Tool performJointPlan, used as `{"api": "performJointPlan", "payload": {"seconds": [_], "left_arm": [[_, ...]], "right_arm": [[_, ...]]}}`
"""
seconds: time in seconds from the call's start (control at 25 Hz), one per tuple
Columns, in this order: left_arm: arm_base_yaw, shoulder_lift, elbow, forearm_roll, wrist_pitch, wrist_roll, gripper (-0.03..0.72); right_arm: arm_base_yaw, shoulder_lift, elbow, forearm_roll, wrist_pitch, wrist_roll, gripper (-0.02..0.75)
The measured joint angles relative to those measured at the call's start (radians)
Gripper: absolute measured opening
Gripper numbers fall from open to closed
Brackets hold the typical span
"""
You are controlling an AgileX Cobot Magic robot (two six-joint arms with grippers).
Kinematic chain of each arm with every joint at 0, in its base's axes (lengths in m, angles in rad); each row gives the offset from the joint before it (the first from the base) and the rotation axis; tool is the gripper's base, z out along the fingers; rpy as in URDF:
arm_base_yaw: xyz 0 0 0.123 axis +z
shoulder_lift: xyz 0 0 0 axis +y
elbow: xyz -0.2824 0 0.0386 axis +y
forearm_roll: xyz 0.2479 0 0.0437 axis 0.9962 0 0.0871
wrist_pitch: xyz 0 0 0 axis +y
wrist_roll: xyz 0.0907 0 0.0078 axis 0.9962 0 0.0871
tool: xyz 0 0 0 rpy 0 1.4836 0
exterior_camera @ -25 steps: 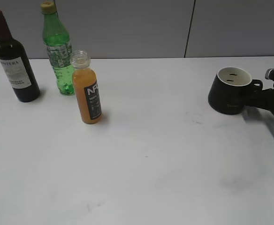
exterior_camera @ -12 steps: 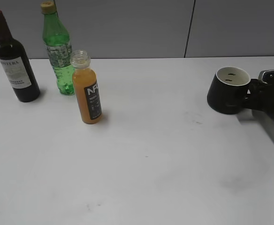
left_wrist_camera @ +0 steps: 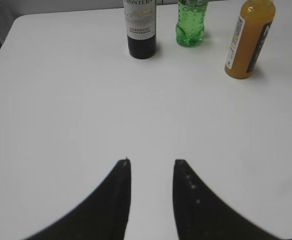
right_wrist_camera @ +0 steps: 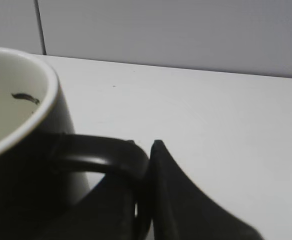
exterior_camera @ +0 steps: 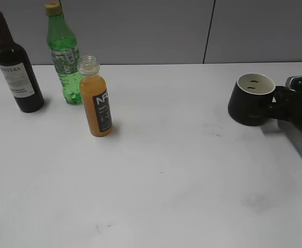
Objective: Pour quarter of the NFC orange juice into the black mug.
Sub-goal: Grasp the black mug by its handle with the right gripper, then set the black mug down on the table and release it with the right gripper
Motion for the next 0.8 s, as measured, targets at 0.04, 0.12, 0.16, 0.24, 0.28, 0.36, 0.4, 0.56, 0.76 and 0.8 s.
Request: {"api": "performJointPlan", "payload": {"seconds": [0.04,0.12,0.16,0.24,0.28,0.36,0.4,0.56,0.76,0.8], "left_arm": [[0.000,0.000,0.000,0.000,0.000,0.000,0.232],[0.000,0.000,0.000,0.000,0.000,0.000,0.232],[0.000,0.000,0.000,0.000,0.000,0.000,0.232],[0.000,0.000,0.000,0.000,0.000,0.000,0.232],[0.000,0.000,0.000,0.000,0.000,0.000,0.232],[0.000,0.000,0.000,0.000,0.000,0.000,0.232],[0.000,0.000,0.000,0.000,0.000,0.000,0.232],[0.000,0.000,0.000,0.000,0.000,0.000,0.232],[0.000,0.000,0.000,0.000,0.000,0.000,0.232],[0.000,0.000,0.000,0.000,0.000,0.000,0.232]], "right_arm": [[0.000,0.000,0.000,0.000,0.000,0.003,0.038],[0.000,0.000,0.000,-0.001,0.001,0.010,0.036],[0.000,0.000,0.001,-0.002,0.001,0.012,0.036],[0.000,-0.015,0.005,-0.005,0.012,0.010,0.035],[0.000,-0.027,0.010,-0.008,0.020,0.006,0.031],[0.000,-0.068,0.029,-0.014,0.050,-0.002,0.029],[0.003,-0.089,0.041,-0.016,0.056,-0.005,0.028],[0.030,-0.214,0.100,0.002,0.061,-0.005,0.028],[0.138,-0.356,0.185,0.045,0.060,-0.005,0.027],[0.173,-0.376,0.197,0.060,0.060,-0.005,0.027]]}}
